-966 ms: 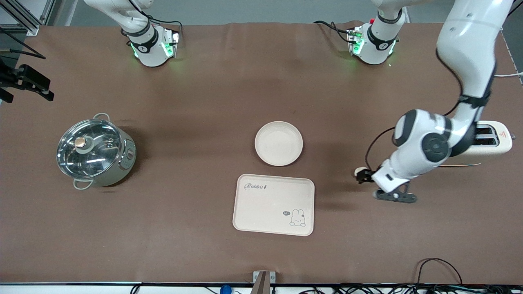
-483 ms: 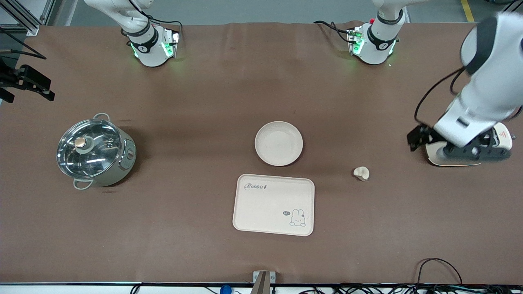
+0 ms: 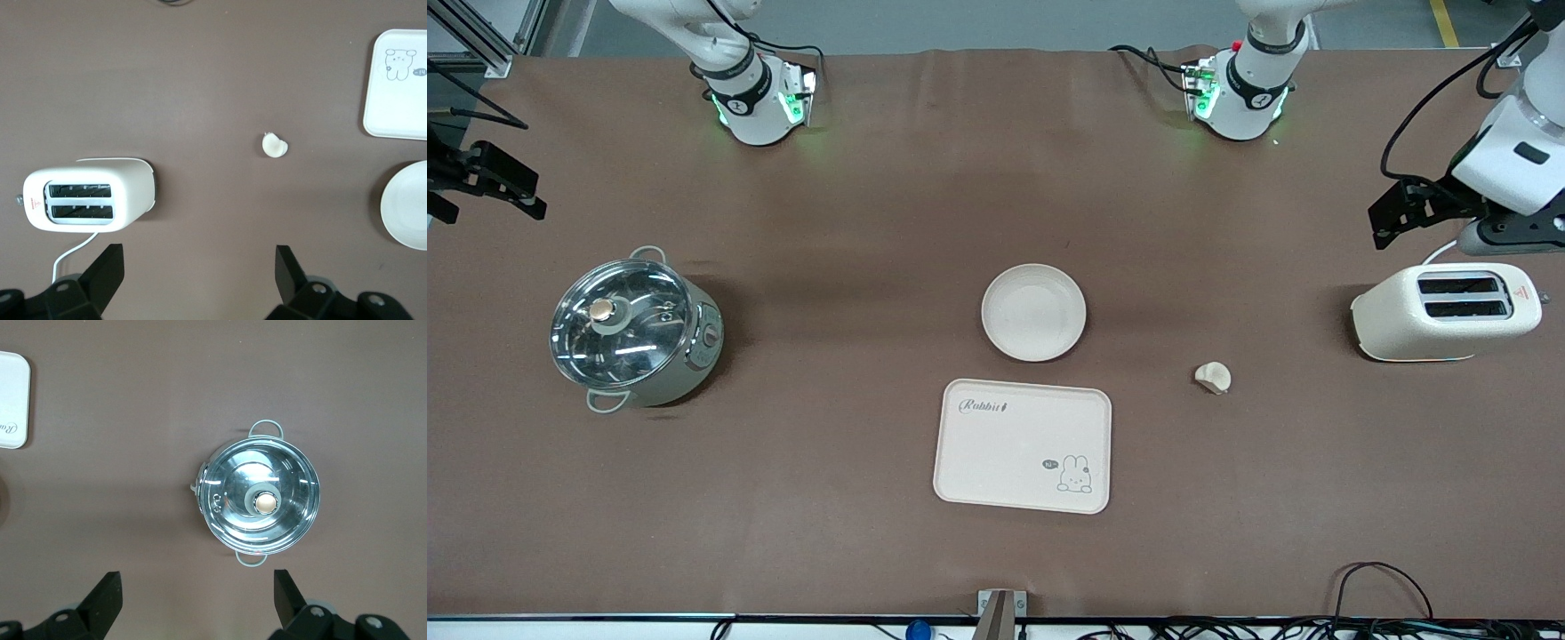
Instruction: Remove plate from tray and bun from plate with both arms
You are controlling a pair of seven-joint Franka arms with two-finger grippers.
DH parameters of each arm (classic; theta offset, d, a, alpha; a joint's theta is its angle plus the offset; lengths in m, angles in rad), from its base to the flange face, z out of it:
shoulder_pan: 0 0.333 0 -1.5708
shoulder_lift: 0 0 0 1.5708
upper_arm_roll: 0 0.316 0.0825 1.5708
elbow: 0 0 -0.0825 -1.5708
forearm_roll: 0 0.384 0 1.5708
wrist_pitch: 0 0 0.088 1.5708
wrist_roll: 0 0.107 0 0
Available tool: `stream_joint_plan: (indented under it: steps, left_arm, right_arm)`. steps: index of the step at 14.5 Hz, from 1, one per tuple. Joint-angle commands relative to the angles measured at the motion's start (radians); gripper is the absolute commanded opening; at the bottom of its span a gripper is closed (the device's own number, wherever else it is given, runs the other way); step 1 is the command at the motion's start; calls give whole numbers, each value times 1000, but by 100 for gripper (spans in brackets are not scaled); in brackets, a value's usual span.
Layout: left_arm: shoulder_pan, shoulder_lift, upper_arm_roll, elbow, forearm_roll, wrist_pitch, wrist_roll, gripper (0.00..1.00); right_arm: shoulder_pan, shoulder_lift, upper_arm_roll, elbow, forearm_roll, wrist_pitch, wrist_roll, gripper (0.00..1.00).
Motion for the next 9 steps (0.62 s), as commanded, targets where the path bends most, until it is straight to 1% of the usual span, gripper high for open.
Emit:
stream_joint_plan:
  steps: [1,2,4,6,9]
  left_arm:
    - [-140,-19,144,0,-25,-19,21,100]
    - [-214,-23,213,-4,-29,-19,21,100]
    - [-286,-40,298,-24,-48,-10,29,100]
    - [-288,-37,313,-21,-70,-7,70,100]
    - [-279,-20,312,6,-73,-4,81,100]
  right_arm:
    - [1,-9,2,-9,-16,-2,-8,100]
    - [-1,-9,2,-8,-16,-2,-8,100]
    - [-1,-9,2,-9,-16,-2,-6,100]
    - [1,-9,2,-9,-14,-2,-6,100]
    - [-1,-9,2,-9,-14,-2,-6,100]
